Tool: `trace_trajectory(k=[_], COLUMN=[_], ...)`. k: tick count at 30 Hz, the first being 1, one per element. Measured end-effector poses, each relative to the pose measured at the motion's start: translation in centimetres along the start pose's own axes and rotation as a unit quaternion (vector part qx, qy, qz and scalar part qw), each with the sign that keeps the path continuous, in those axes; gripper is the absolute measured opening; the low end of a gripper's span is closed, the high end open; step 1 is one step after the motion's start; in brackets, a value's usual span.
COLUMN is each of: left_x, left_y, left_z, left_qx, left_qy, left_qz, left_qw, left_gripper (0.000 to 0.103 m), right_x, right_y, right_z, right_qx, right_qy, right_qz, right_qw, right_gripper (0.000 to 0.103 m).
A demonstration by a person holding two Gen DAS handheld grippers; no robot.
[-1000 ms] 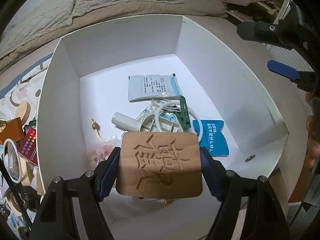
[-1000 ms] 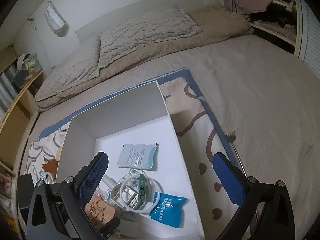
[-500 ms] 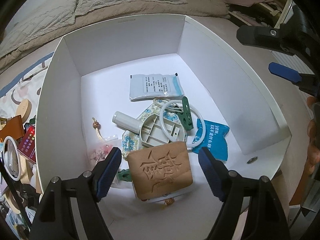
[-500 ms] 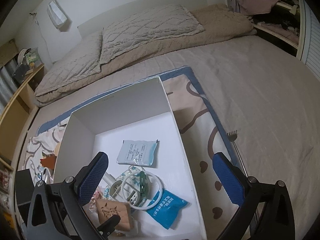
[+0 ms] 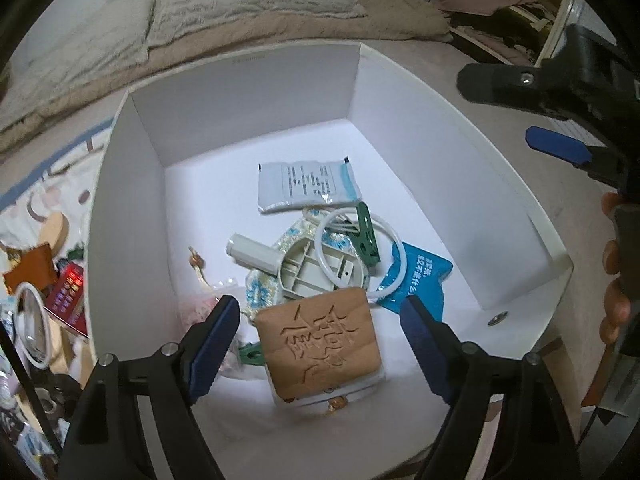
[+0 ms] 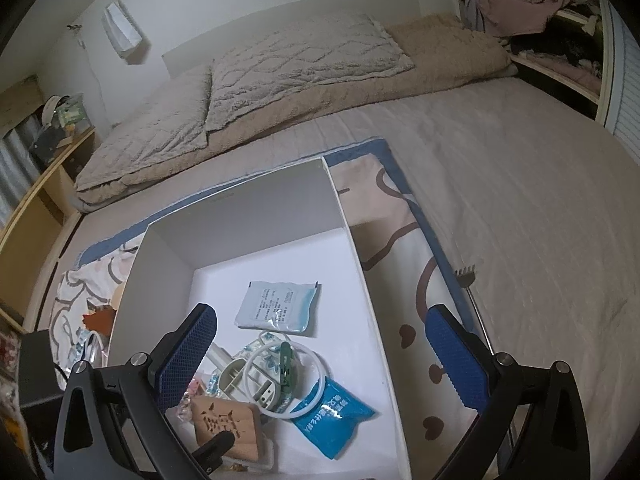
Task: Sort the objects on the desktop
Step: 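Withdraw both tools up and back from the white box toward the pile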
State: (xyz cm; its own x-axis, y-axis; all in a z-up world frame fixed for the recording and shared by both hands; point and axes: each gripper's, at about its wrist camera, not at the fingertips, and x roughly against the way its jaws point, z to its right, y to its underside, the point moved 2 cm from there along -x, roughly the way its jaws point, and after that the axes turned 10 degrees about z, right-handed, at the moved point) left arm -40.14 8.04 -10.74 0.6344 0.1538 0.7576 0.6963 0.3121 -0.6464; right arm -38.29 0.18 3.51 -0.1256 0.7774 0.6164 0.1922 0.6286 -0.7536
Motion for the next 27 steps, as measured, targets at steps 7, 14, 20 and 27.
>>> trace_trajectory(k=[7, 14, 20, 27], left_x=[1.6, 3.4, 4.7, 6.0], left_y=[-0.8, -1.8, -2.3, -2.6], left_z=[-0.5, -1.6, -2.5, -3.4], left_qx=[-0.002, 0.001, 0.01, 0.019], left_qy=[-0.015, -0.03, -0.037, -0.038], left_qz=[0.035, 0.079, 0.102, 0.122], left_qw=[0.9993, 0.9964, 0.9941, 0.9916], left_gripper=[0.09, 0.099, 0.102, 0.102], right_x=[0.6, 1.5, 2.4, 3.5], right_y=[-0.1, -0.3, -0.3, -0.3], right_z=[-0.9, -1.9, -2.9, -3.6], right_qx=[0.022, 0.04, 0.06, 0.07], right_qy=[-0.001, -0.009, -0.011, -0.014], right_qz=[0.012, 0.031, 0.06, 0.074], right_qw=[1.0, 0.999, 0.996, 0.995], right_gripper=[0.103, 0.103, 0.103, 0.103])
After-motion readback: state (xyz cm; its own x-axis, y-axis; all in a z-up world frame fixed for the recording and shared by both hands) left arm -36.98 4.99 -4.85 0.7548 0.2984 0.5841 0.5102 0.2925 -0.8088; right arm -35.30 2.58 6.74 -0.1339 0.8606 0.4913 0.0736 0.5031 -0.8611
